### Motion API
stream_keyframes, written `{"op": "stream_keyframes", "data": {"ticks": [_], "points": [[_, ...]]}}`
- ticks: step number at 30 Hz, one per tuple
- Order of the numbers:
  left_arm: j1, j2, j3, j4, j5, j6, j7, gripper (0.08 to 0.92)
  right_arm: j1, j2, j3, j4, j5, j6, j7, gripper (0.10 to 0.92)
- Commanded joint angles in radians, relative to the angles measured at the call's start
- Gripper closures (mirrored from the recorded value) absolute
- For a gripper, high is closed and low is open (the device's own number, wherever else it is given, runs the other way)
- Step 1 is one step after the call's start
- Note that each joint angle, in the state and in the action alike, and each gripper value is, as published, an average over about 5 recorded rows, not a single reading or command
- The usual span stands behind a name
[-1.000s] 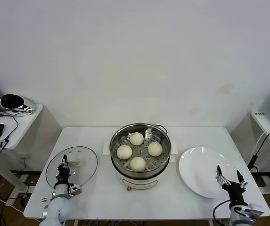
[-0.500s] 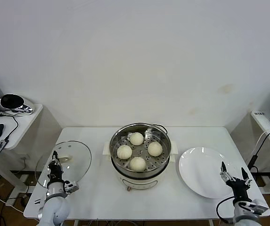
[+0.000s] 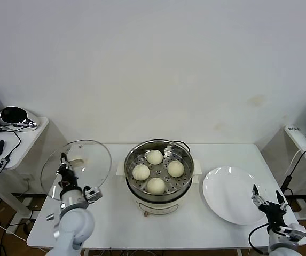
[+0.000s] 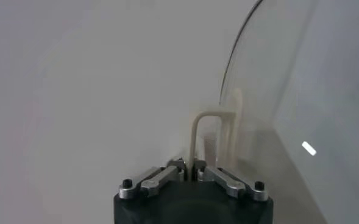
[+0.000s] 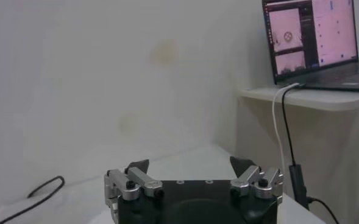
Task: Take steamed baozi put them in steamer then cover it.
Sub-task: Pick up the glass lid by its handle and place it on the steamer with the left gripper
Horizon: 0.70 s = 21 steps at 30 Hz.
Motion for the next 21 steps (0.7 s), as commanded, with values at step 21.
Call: {"op": "stream_keyframes", "data": {"ticks": [21], "points": [[-0.236, -0.266, 0.539, 0.134, 0.262, 0.126, 0.160, 0.854, 0.013, 0.064, 0.003, -0.069, -0.140, 0.019, 0.001, 0.203]]}}
